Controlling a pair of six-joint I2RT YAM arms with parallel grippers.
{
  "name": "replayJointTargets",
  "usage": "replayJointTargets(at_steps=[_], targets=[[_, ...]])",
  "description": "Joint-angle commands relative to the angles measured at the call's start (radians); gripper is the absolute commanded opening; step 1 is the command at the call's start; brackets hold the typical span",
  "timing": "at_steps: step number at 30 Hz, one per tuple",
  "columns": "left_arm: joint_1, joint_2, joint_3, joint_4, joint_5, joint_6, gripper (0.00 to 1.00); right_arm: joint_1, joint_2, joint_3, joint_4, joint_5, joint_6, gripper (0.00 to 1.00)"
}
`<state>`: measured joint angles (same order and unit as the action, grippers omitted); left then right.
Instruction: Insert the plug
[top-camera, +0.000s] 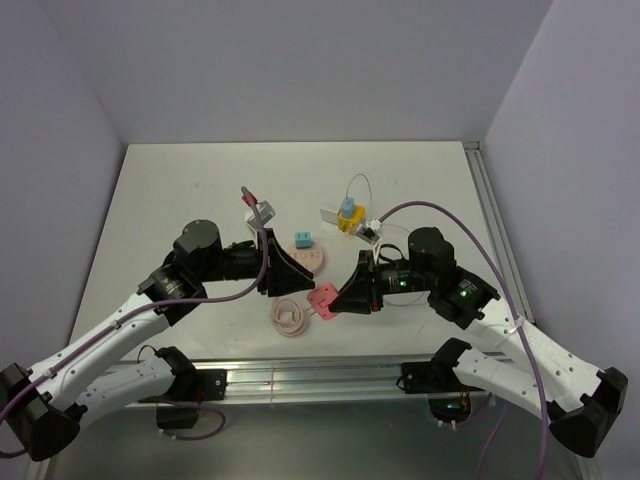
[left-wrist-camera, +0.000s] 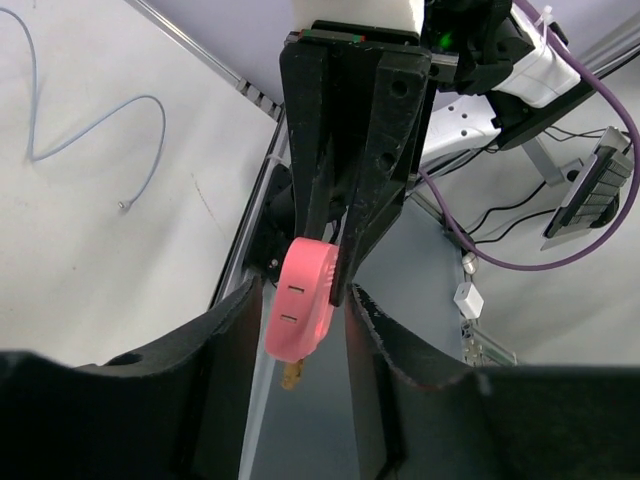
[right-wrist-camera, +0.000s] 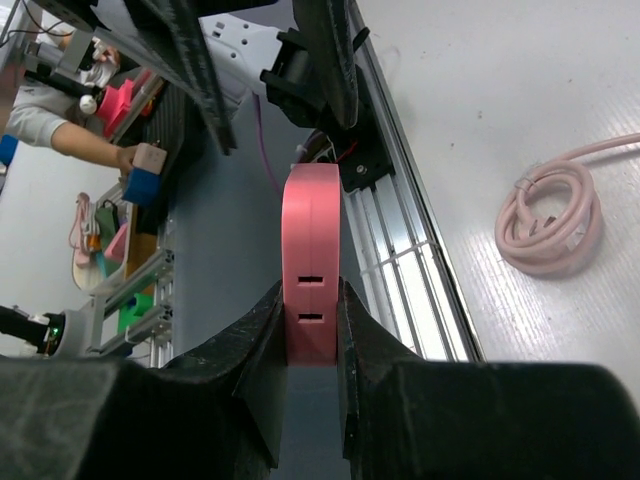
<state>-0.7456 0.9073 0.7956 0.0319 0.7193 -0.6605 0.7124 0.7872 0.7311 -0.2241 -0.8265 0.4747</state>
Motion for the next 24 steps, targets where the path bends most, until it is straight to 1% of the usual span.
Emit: replayJointTargets(at_steps=[1,5,7,13,16,18,20,21,22,23,24], targets=[[0.002,0.001,0.001,0.023,0.038,0.032,0.43,-0.008,-0.022,0.021,0.057,-0.037,0.011,0.0],[0.003,0.016,-0.001,0.028,0.072,0.029,0.37,-0.008,-0.029,0.03,0.077,-0.045,0.015,0.0],[0.002,0.016,-0.013,0.054,0.118,0.013,0.34,-0.008,-0.019,0.045,0.066,-0.042,0.002,0.0],[-0.006,0.015,-0.024,0.092,0.181,-0.001,0.38,-0.008,0.017,0.059,0.101,-0.077,0.013,0.0],[-0.011,0.025,-0.013,0.062,0.17,0.012,0.37,-0.008,0.027,0.07,0.115,-0.088,0.015,0.0],[-0.012,0.034,-0.015,0.074,0.183,0.01,0.36,-0.008,0.035,0.076,0.115,-0.102,0.012,0.0],[-0.017,0.036,-0.015,0.089,0.196,-0.002,0.31,-0.007,0.043,0.086,0.111,-0.102,0.007,0.0],[-0.018,0.044,-0.009,0.083,0.2,-0.002,0.24,-0.007,0.049,0.091,0.108,-0.103,0.002,0.0],[-0.023,0.047,-0.004,0.071,0.2,0.005,0.07,-0.008,0.05,0.096,0.106,-0.103,0.001,0.0],[-0.024,0.05,0.002,0.056,0.183,0.012,0.0,-0.007,0.052,0.1,0.103,-0.103,-0.001,0.0],[-0.028,0.053,0.016,0.039,0.177,0.015,0.0,-0.007,0.053,0.103,0.101,-0.105,-0.005,0.0]])
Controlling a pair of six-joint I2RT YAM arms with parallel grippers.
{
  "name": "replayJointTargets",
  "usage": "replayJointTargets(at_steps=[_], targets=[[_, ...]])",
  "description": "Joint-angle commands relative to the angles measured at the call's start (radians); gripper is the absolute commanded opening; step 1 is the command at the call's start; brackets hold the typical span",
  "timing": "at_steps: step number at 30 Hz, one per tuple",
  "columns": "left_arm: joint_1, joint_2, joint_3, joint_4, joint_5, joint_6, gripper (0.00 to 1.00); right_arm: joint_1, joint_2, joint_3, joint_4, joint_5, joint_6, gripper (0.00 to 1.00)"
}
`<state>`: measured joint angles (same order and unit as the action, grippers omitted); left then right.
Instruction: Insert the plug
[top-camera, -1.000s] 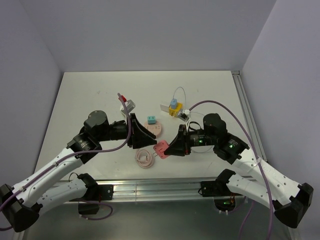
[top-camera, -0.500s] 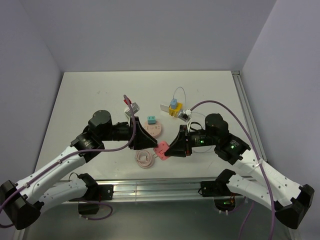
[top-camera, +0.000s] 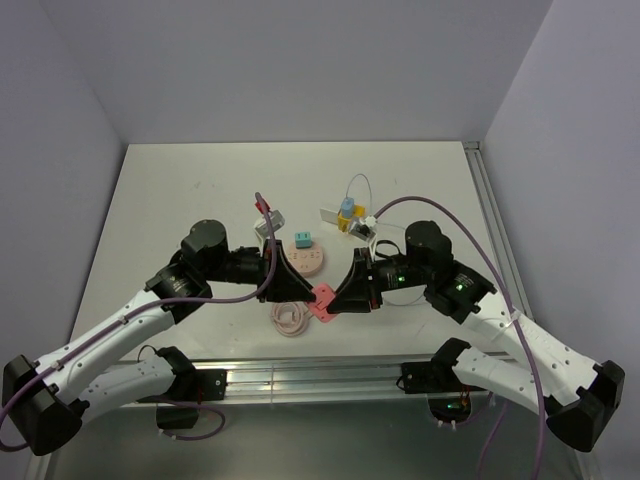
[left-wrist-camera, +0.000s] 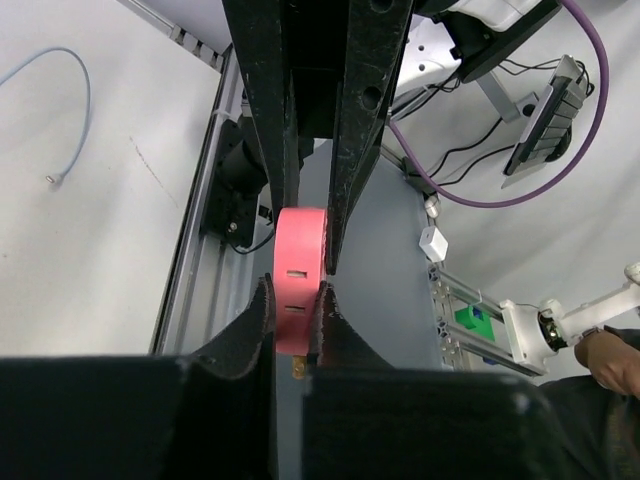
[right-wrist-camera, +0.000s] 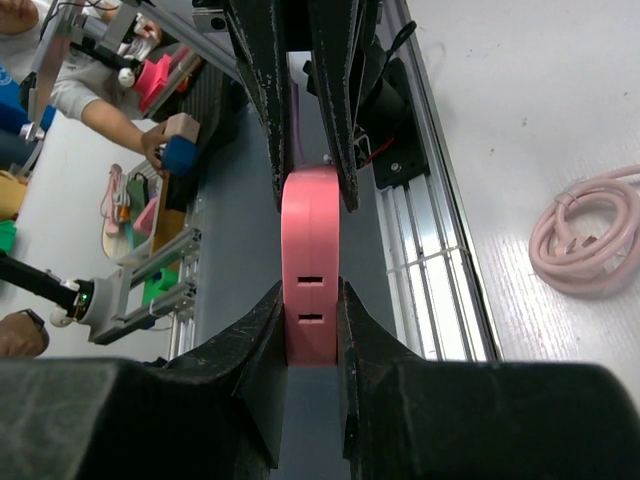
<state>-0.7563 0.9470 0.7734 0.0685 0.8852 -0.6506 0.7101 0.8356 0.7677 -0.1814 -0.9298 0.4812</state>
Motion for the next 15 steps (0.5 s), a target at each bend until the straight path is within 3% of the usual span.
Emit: replayJointTargets(at_steps=[1,3,4,7,11,15], targets=[[-0.017,0.016,0.041,-0.009,0.009,0.005,0.0,-0.004,0.011,0.073,0.057,0.0,-0.015,0.02],[-0.018,0.009,0.044,-0.006,-0.006,-0.003,0.0,-0.004,0.028,0.077,0.051,-0.02,-0.021,0.14],[-0.02,0.007,0.043,0.0,-0.014,-0.015,0.0,-0.004,0.036,0.079,0.056,-0.032,-0.018,0.28],[-0.02,-0.007,0.043,0.011,-0.034,-0.035,0.0,0.0,0.063,0.081,0.069,-0.056,-0.012,0.4],[-0.021,-0.007,0.044,-0.004,-0.048,-0.041,0.0,0.028,0.083,0.093,0.074,-0.063,-0.016,0.48],[-0.021,-0.007,0.047,-0.016,-0.055,-0.04,0.0,0.043,0.105,0.113,0.051,-0.064,-0.033,0.47]])
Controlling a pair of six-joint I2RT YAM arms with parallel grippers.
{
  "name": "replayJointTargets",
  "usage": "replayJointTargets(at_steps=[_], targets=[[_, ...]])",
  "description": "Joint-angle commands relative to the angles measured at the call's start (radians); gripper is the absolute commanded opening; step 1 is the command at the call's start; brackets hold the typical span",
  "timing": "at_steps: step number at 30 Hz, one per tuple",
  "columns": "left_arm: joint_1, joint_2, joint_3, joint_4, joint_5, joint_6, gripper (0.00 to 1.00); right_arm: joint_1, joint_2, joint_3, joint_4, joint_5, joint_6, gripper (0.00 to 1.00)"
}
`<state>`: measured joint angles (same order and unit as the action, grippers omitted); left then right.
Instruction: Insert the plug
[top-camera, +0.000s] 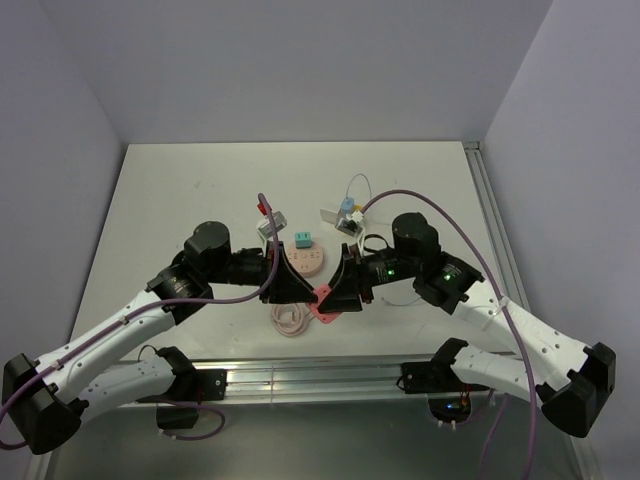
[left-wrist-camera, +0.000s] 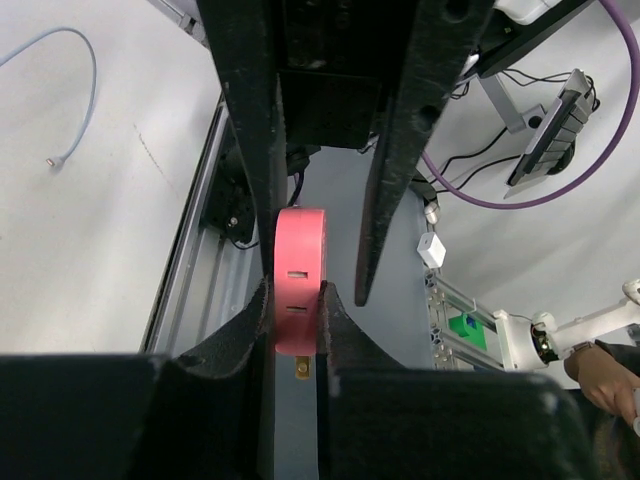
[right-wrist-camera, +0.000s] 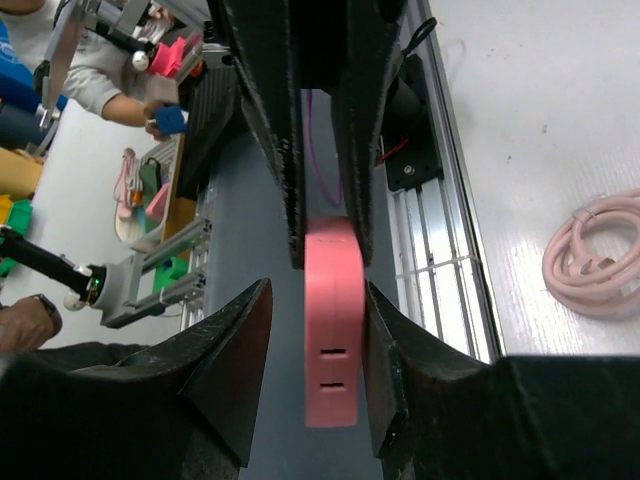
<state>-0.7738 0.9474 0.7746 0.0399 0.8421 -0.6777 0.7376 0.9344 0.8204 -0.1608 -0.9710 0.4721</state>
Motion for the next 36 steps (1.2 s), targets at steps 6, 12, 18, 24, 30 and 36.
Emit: replayJointTargets(at_steps=[6,12,18,24,30,36], targets=[[-0.004,-0.004,0.057,0.002,-0.018,-0.011,0.0,0.045,0.035,0.06,0.026,-0.026,-0.035,0.47],[-0.004,-0.01,0.057,0.002,-0.015,-0.013,0.0,0.075,0.06,0.054,0.026,-0.002,-0.043,0.45],[-0.004,-0.016,0.051,-0.005,-0.012,-0.01,0.0,0.078,0.061,0.059,0.03,0.02,-0.043,0.39],[-0.004,-0.024,0.04,-0.005,-0.009,-0.006,0.0,0.078,0.052,0.056,0.027,0.037,-0.043,0.34],[-0.004,-0.025,0.038,-0.005,-0.003,-0.002,0.0,0.077,0.044,0.054,0.02,0.043,-0.049,0.31],[-0.004,-0.021,0.04,-0.009,0.003,0.001,0.0,0.078,0.044,0.056,0.015,0.048,-0.053,0.2]])
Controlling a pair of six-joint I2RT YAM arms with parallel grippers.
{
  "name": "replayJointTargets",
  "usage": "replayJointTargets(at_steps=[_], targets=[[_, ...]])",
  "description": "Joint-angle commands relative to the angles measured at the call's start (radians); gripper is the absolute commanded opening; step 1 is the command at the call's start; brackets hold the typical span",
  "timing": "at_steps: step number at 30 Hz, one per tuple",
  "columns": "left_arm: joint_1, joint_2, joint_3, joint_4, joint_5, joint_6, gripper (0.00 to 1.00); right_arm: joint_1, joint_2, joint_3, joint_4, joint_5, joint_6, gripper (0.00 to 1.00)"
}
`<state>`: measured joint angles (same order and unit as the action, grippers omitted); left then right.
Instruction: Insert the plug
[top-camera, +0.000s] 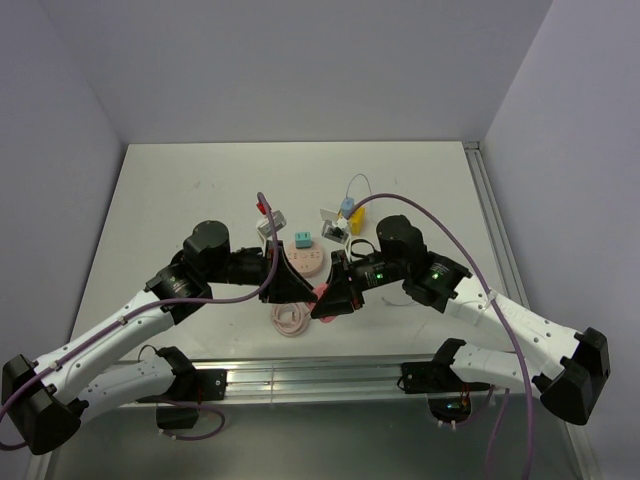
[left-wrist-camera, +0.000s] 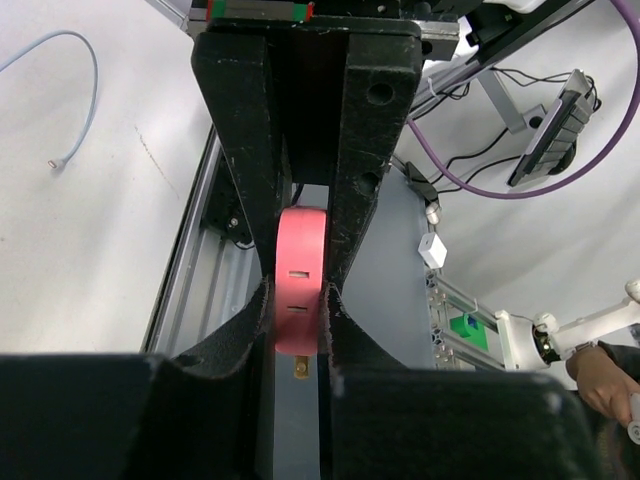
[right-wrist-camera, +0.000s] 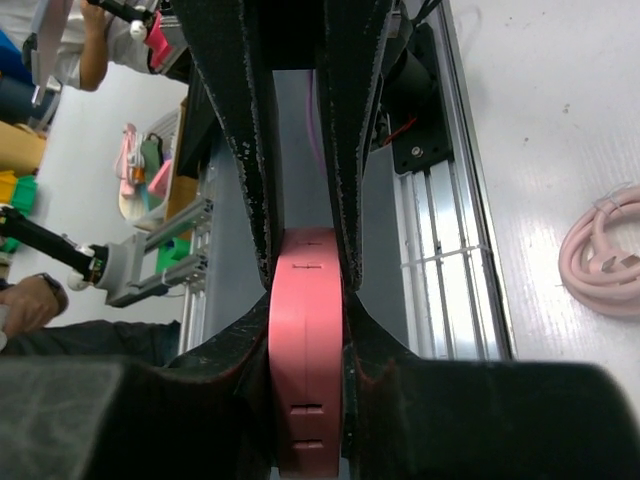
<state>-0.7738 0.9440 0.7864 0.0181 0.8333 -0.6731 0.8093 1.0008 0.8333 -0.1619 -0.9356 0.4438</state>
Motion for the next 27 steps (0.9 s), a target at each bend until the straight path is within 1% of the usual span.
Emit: replayJointTargets(at_steps=[1,2,4,5,6,7,8,9,11,12,13,15,16,17,18,19,21,23,25,26,27], targets=[[-0.004,-0.016,0.027,0.014,0.013,-0.003,0.0,0.007,-0.021,0.044,0.016,0.011,-0.022,0.1],[-0.004,-0.017,0.028,0.019,0.019,-0.005,0.0,0.008,-0.019,0.043,0.013,0.011,-0.022,0.0],[-0.004,-0.02,0.036,0.013,0.009,0.001,0.02,0.007,-0.021,0.041,0.01,0.03,-0.025,0.0],[-0.004,-0.027,0.043,-0.015,-0.011,0.007,0.11,0.007,-0.027,0.038,-0.002,0.052,-0.031,0.0],[-0.004,-0.031,0.054,-0.062,-0.096,0.027,0.34,0.005,-0.033,0.036,-0.016,0.082,-0.036,0.0],[-0.004,-0.037,0.079,-0.099,-0.15,0.035,0.43,0.007,-0.034,0.035,-0.051,0.148,-0.051,0.0],[-0.002,-0.053,0.091,-0.166,-0.228,0.043,0.51,0.007,-0.031,0.036,-0.07,0.167,-0.059,0.0],[-0.002,-0.06,0.103,-0.206,-0.372,0.044,0.62,0.007,-0.027,0.038,-0.091,0.194,-0.066,0.0],[-0.001,-0.07,0.149,-0.292,-0.573,0.018,0.66,0.007,-0.019,0.041,-0.137,0.266,-0.073,0.0],[-0.001,-0.074,0.157,-0.373,-0.667,-0.003,0.71,0.007,-0.016,0.041,-0.146,0.291,-0.076,0.0],[-0.001,-0.079,0.157,-0.394,-0.821,-0.02,0.71,0.005,-0.018,0.041,-0.163,0.313,-0.073,0.0],[-0.001,-0.08,0.154,-0.472,-0.958,-0.078,0.71,0.007,-0.018,0.052,-0.189,0.44,-0.063,0.0],[-0.001,-0.076,0.139,-0.495,-1.015,-0.103,0.7,0.007,-0.014,0.061,-0.242,0.531,-0.044,0.0],[-0.001,-0.053,0.129,-0.515,-1.101,-0.155,0.7,0.005,0.004,0.088,-0.276,0.622,-0.034,0.0],[-0.001,-0.033,0.122,-0.533,-1.123,-0.172,0.69,-0.002,0.018,0.107,-0.31,0.79,-0.028,0.0],[-0.001,-0.01,0.102,-0.529,-1.129,-0.178,0.68,-0.01,0.034,0.124,-0.37,0.854,-0.007,0.0],[-0.002,0.083,0.085,-0.517,-1.123,-0.21,0.66,-0.045,0.079,0.15,-0.389,0.914,-0.002,0.0],[-0.008,0.181,0.076,-0.474,-1.14,-0.238,0.65,-0.102,0.099,0.156,-0.39,0.914,0.022,0.0],[-0.018,0.246,0.08,-0.442,-1.186,-0.262,0.65,-0.13,0.093,0.151,-0.37,0.888,0.029,0.0],[-0.018,0.309,0.086,-0.437,-1.244,-0.281,0.64,-0.134,0.078,0.144,-0.364,0.882,0.03,0.0],[-0.018,0.34,0.111,-0.438,-1.273,-0.296,0.6,-0.134,0.07,0.138,-0.358,0.877,0.029,0.0]])
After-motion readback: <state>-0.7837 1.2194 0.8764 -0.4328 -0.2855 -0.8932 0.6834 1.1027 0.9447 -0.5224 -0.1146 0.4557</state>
